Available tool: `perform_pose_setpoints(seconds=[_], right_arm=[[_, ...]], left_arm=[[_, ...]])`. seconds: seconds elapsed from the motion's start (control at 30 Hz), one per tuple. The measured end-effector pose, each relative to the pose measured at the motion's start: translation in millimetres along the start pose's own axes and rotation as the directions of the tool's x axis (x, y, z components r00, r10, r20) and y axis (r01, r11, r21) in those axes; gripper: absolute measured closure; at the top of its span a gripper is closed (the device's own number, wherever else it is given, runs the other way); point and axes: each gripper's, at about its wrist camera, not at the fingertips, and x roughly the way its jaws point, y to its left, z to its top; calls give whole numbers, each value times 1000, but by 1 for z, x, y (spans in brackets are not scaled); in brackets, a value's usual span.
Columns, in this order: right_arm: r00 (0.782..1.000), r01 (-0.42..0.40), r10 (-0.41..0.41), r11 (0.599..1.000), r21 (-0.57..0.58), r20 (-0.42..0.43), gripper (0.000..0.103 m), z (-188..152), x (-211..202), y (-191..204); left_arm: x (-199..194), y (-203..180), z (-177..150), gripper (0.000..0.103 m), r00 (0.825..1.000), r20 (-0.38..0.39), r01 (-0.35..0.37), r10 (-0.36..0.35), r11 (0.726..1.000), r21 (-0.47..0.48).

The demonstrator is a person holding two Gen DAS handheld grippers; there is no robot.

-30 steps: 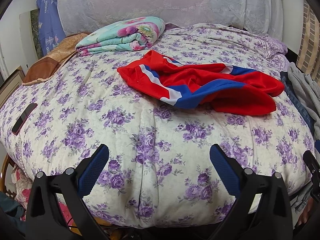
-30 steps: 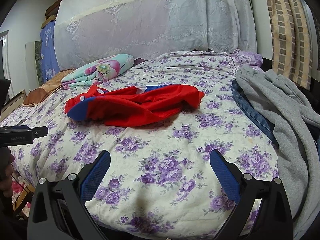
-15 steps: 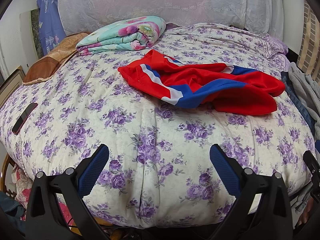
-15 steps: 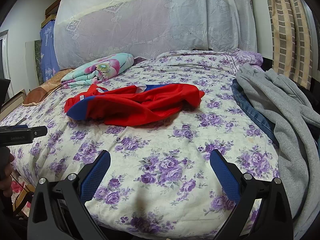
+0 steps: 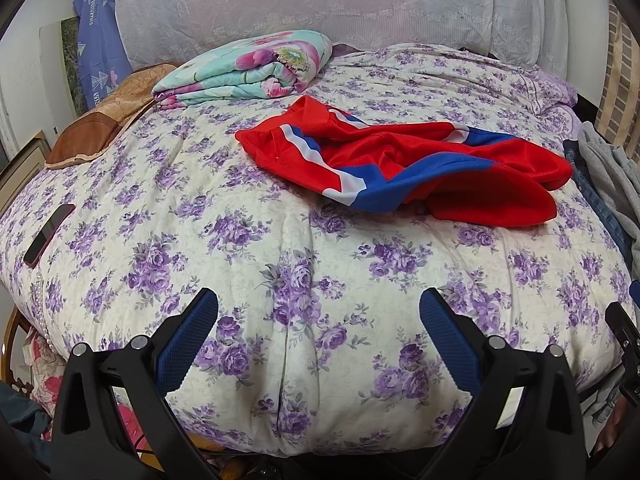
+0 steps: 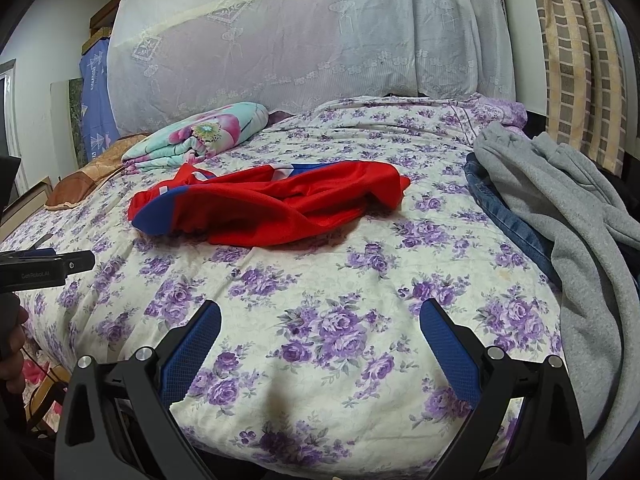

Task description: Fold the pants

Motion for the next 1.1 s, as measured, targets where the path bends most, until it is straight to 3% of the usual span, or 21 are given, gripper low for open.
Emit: perform_pose_setpoints(seconds=[0.9,1.0,1.1], right_arm=[[1000,2,-2,1000,-4,-12,3,-2,3,-1],[1000,-1,1,1000,-25,-23,3,7,5,-11],[1000,15,-15,1000,-17,-10,3,29,8,-34]], left_arm=[[3,4,-1,5,1000,-1,-6,6,1000,10],[0,14,21,5,1000,3,10,-11,999,40],[1,30,66,5,999,41,-17,15,999,49]])
